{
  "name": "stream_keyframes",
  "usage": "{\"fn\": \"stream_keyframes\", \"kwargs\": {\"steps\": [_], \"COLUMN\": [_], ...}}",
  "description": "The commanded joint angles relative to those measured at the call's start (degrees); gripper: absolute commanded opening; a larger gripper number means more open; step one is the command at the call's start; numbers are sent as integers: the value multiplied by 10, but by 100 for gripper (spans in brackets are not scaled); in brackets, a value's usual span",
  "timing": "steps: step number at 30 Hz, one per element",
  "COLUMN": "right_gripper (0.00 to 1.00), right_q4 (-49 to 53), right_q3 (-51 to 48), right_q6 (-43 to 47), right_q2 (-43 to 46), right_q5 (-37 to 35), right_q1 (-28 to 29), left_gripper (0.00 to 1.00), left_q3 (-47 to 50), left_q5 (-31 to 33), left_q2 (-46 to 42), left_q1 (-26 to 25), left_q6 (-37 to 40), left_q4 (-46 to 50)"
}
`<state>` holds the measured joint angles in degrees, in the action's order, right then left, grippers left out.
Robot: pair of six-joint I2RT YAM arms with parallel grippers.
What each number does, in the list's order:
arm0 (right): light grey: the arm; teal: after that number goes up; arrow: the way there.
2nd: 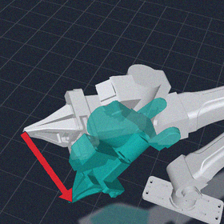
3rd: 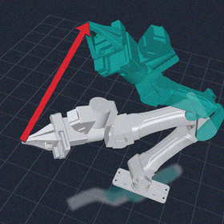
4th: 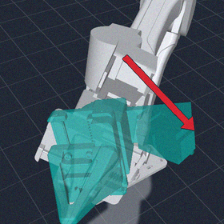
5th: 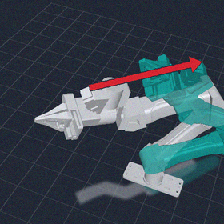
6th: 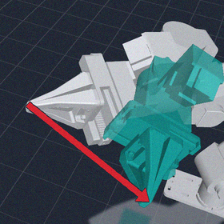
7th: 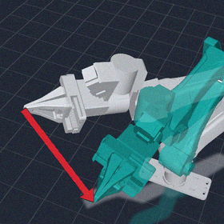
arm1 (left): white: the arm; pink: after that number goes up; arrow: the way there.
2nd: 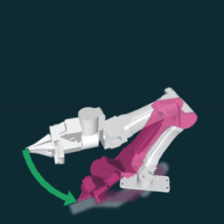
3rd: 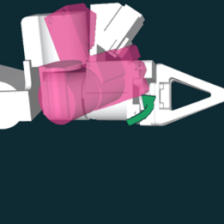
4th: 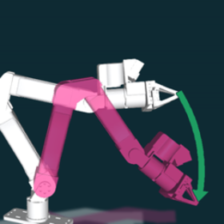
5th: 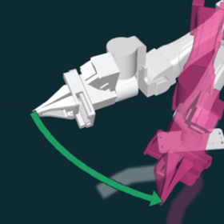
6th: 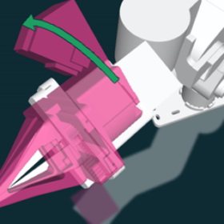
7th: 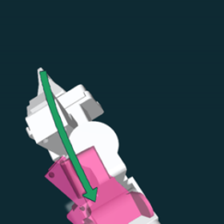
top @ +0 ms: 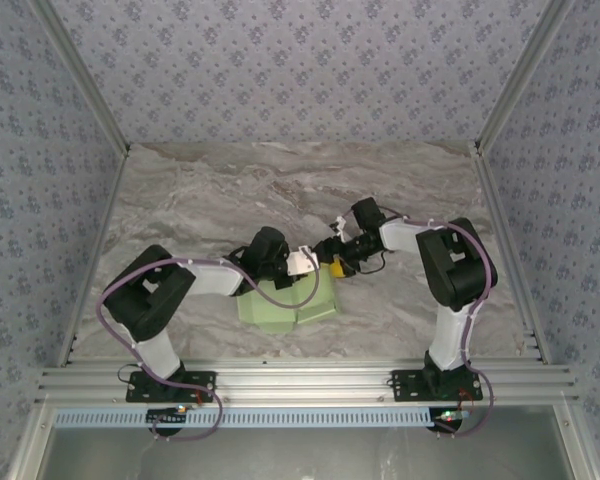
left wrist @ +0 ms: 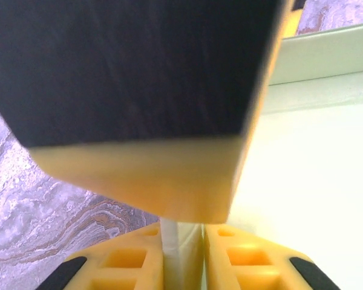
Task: Fold the paper box
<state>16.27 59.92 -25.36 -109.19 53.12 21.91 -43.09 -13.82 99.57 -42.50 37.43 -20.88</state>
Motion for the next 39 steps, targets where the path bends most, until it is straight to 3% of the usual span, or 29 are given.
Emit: {"fn": "stream_keyframes", "kwargs": {"steps": [1, 9, 25, 39], "right_gripper": [70, 71, 67, 49], "right_q4": [43, 38, 39, 22], "right_q3": [35, 47, 78, 63], "right_q6": [34, 34, -8, -8], "right_q2": [-22, -55, -73, -87], "right_q5": [32, 48, 35, 36], "right_q1": [-12, -5, 20, 20], "left_gripper": [24, 27, 19, 20], "left_q3": [-1, -23, -29, -28], "left_q5": [-24, -54, -46, -38], "left_q2": [21, 36, 43, 38], "left_q1": [8, 26, 27, 29], "left_q6": [-11, -28, -34, -42], "left_q4": [49, 67, 68, 64]}}
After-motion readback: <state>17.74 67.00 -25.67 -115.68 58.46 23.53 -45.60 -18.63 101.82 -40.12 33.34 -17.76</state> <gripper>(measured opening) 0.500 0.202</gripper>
